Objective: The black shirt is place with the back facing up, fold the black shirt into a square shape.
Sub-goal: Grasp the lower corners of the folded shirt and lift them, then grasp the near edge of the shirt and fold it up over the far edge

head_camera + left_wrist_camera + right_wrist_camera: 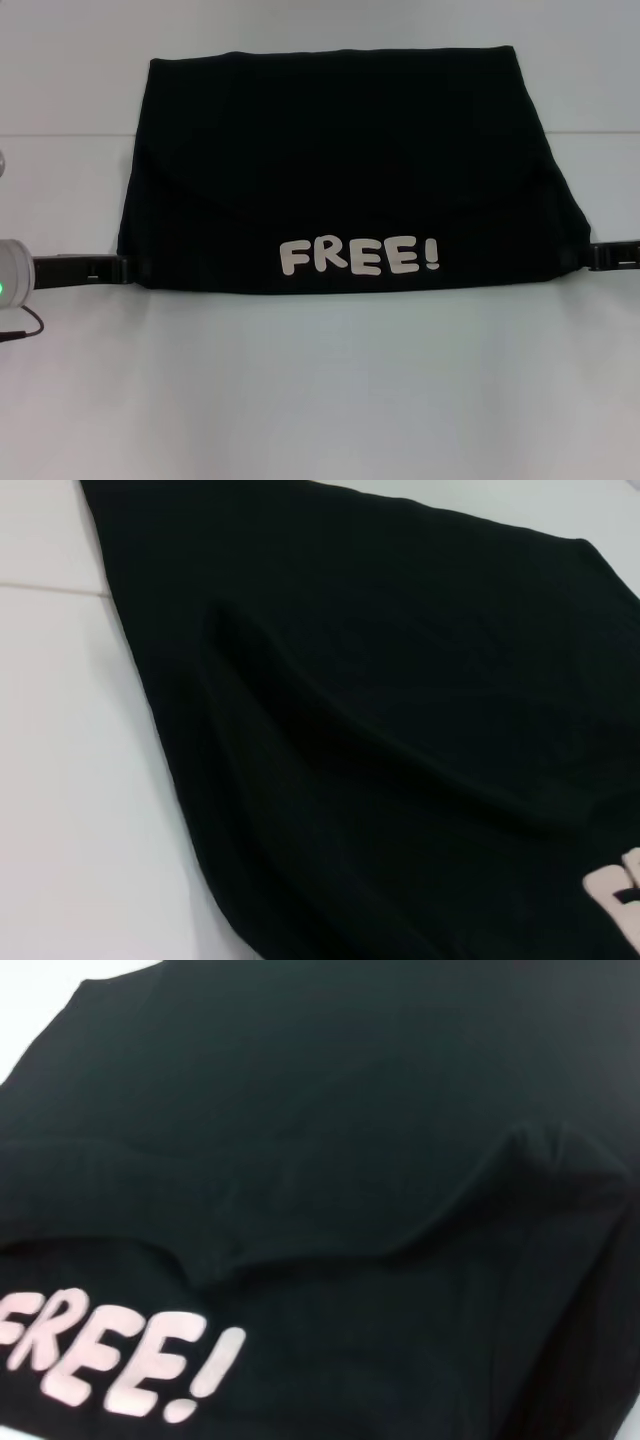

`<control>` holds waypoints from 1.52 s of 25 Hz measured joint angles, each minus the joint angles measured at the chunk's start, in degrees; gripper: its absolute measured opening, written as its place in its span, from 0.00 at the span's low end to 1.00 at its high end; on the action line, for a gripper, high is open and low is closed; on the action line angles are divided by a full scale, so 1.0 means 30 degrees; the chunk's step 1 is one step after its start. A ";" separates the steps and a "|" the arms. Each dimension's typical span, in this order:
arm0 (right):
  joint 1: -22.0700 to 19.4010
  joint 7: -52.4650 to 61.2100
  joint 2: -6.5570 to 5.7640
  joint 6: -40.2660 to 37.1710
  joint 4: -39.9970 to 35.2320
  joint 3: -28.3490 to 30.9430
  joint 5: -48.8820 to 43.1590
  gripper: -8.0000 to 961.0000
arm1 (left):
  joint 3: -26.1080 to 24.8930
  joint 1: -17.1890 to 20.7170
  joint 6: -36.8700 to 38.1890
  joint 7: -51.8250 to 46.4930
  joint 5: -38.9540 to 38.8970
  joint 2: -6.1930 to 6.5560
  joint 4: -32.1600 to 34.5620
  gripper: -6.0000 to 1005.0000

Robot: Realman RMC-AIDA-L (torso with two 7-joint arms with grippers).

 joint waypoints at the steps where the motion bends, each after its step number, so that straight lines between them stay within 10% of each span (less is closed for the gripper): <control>1: -0.0133 -0.0106 -0.0040 -0.0330 -0.0153 0.0056 0.0122 0.21 | -0.0017 0.0070 0.0279 -0.0101 -0.0044 -0.0017 0.0156 0.03; 5: -0.1268 -0.0930 -0.0082 -0.2787 -0.1419 0.0781 0.0745 0.05 | -0.0599 0.0566 0.2683 -0.0434 -0.0220 -0.0128 0.1357 0.03; 23: -0.8503 -0.7152 -0.0299 -1.3547 -0.3723 0.4259 0.1256 0.08 | -0.4778 0.4263 1.5597 0.3940 0.0945 -0.0086 0.2872 0.03; 32: -0.9188 -0.7637 -0.0391 -1.4994 -0.3820 0.4689 0.1210 0.09 | -0.5385 0.5348 1.7612 0.5224 0.1908 -0.0494 0.2873 0.03; 38: -0.6956 -0.7409 -0.0693 -1.3849 -0.3715 0.6440 0.1230 0.10 | -0.6833 0.2692 1.5017 0.4306 0.1613 0.0605 0.2022 0.03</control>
